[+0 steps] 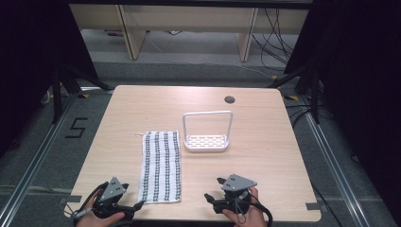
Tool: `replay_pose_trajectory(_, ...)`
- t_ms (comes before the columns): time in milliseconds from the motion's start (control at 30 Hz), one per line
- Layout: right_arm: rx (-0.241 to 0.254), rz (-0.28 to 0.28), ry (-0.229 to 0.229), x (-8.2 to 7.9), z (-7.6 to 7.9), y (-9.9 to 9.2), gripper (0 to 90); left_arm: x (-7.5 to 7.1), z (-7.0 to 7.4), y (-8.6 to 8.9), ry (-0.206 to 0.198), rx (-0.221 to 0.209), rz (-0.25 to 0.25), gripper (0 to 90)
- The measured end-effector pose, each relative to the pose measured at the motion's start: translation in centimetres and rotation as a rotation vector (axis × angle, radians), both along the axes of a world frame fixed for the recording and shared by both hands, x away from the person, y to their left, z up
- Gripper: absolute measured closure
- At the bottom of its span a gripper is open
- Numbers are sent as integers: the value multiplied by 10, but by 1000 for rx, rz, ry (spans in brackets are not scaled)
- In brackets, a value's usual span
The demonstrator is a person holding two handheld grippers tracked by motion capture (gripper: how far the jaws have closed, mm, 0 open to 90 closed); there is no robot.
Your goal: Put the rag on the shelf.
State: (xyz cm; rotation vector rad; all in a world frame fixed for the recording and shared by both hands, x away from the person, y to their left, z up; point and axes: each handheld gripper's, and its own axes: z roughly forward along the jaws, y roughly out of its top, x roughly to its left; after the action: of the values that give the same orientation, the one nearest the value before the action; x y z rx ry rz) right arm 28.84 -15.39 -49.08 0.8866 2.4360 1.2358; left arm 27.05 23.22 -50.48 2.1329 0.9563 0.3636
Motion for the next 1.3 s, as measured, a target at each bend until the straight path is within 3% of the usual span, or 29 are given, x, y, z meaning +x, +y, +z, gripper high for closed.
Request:
replay_pose_trajectory(100,-11,52,5,1,-3,15,324,-1,0,0,14,-19,-1,157)
replay_pose_trajectory(167,-24,74,10,0,-4,24,334,-1,0,-1,8,24,-20,169)
replay_pose_trajectory(333,-29,129,8,2,-6,47,360,-3,-2,-4,34,52,-28,208)
replay_pose_trajectory(433,-35,159,10,3,-6,57,363,-4,-2,-7,22,76,-40,253)
replay_pose_trajectory(533,-42,159,11,3,-7,63,366,-6,-2,-9,27,61,-49,294)
replay_pose_trajectory(667,-47,188,12,6,-9,72,381,-6,-1,-8,27,95,-76,351)
replay_pose_trajectory(733,-49,204,9,7,-9,77,390,-6,-3,-10,33,77,-48,395)
replay_pose_trajectory(800,-56,215,7,9,-10,82,399,-6,-3,-9,29,90,-57,429)
replay_pose_trajectory(900,-73,213,23,10,-13,89,423,-6,-4,-11,28,92,-61,450)
replay_pose_trajectory(933,-78,228,11,12,-15,92,433,-4,-4,-10,30,117,-73,451)
replay_pose_trajectory(967,-88,218,26,12,-15,93,439,-4,-6,-13,34,94,-55,452)
replay_pose_trajectory(1067,-95,229,20,14,-19,98,464,-2,-6,-15,31,120,-76,469)
replay_pose_trajectory(1300,-116,249,45,17,-24,105,530,2,-6,-17,23,122,-81,551)
